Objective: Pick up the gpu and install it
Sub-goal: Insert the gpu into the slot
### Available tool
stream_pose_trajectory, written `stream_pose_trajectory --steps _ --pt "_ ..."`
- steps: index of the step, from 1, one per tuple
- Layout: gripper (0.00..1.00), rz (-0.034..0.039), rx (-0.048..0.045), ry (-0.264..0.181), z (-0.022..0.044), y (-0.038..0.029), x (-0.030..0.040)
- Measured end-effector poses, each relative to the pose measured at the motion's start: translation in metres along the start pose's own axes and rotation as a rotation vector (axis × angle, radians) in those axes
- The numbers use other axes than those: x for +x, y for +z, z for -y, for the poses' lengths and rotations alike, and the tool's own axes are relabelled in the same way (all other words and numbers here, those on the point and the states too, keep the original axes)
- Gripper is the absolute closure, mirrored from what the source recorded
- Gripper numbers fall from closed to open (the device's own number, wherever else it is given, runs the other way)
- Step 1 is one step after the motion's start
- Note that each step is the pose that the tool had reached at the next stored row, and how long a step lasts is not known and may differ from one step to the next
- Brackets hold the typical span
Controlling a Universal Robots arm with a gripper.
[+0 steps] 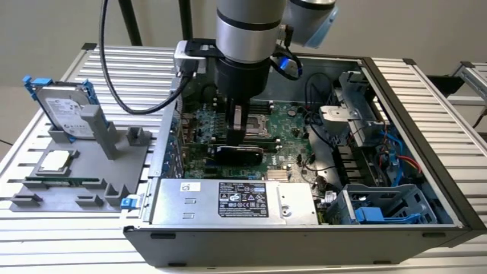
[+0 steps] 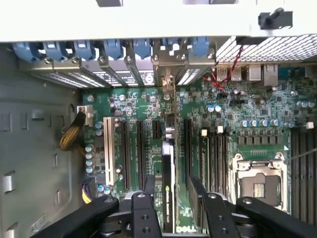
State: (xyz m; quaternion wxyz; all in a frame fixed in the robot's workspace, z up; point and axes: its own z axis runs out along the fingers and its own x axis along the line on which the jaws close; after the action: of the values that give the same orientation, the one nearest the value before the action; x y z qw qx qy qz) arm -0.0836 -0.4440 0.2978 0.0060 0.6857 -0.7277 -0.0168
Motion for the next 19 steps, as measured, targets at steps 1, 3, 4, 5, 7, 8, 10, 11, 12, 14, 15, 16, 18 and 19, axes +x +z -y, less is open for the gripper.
stream_pose_trajectory --steps 1,3,4,5,7,8,10,11,12,14,15,16,18,19 --pt "0.0 0.0 0.0 0.0 -0.0001 -0.0023 0.0" --pt "1.0 0.0 0.0 0.0 -0.0002 -0.0068 -0.0001" --pt "1.0 -0.0002 -0.0001 0.0 -0.0003 -0.0091 -0.0001" --pt "1.0 -0.0001 0.0 0.0 -0.0004 -0.0112 -0.0001" --pt "1.0 -0.0001 0.0 0.0 -0.0004 -0.0156 -0.0002" --pt "1.0 -0.0002 -0.0001 0.0 -0.0005 -0.018 -0.0002" --pt "1.0 -0.0001 0.0 0.0 -0.0007 -0.0223 -0.0003" --pt "1.0 -0.0001 -0.0001 0.0 -0.0008 -0.0246 -0.0003" --pt "1.0 -0.0002 -0.0001 0.0 -0.0009 -0.0268 -0.0004" --pt "1.0 -0.0001 0.0 0.0 -0.001 -0.0313 -0.0004" --pt "1.0 -0.0001 0.0 0.0 -0.0011 -0.0335 -0.0005" --pt "1.0 0.0 0.0 0.0 -0.0012 -0.0357 -0.0005" --pt "1.0 -0.0001 0.0 0.0 -0.0013 -0.0402 -0.0005" --pt "1.0 0.0 0.0 0.0 -0.0014 -0.0424 -0.0006"
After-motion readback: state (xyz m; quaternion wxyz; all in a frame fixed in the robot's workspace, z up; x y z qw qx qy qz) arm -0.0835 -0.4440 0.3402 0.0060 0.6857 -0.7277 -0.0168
